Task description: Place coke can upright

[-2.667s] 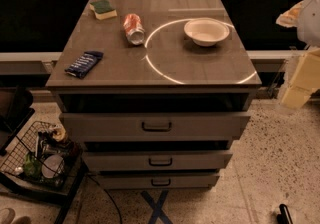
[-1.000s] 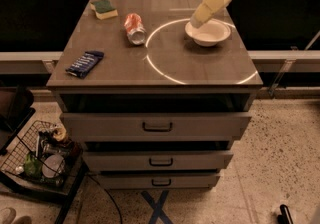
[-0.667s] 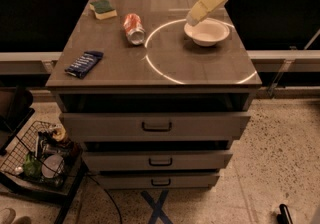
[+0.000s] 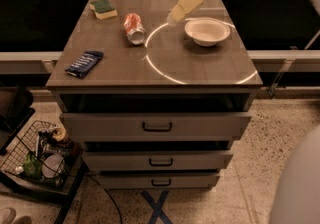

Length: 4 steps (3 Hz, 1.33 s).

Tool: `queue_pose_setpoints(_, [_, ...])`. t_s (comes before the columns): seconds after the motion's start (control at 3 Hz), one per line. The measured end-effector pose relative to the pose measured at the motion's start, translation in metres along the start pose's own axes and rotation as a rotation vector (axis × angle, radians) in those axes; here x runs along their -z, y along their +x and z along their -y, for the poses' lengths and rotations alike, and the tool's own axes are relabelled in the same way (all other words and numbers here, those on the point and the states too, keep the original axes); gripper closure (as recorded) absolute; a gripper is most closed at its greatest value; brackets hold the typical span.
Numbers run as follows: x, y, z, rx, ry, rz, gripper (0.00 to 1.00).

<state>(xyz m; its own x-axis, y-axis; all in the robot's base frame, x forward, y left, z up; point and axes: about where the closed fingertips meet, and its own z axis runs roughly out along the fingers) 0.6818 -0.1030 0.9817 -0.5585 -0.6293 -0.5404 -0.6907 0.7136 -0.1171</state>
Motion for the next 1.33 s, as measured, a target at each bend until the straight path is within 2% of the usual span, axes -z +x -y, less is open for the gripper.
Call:
queue_pose_setpoints(0.33, [-0.045,-0.037,0.000,0.025,-0.009,0.003,0.00])
queue_pose_setpoints(0.67, [-0.070,-0.067,0.001,0.029,0.006,-0.017,0.00])
queue_pose_setpoints(1.0, [-0.091,-0.090,0.001,0.000,0.032,-0.065,0.00])
queue_pose_setpoints(1.33, [-0.115,-0.104,-0.003,-0.074,0.048,-0.118,0.00])
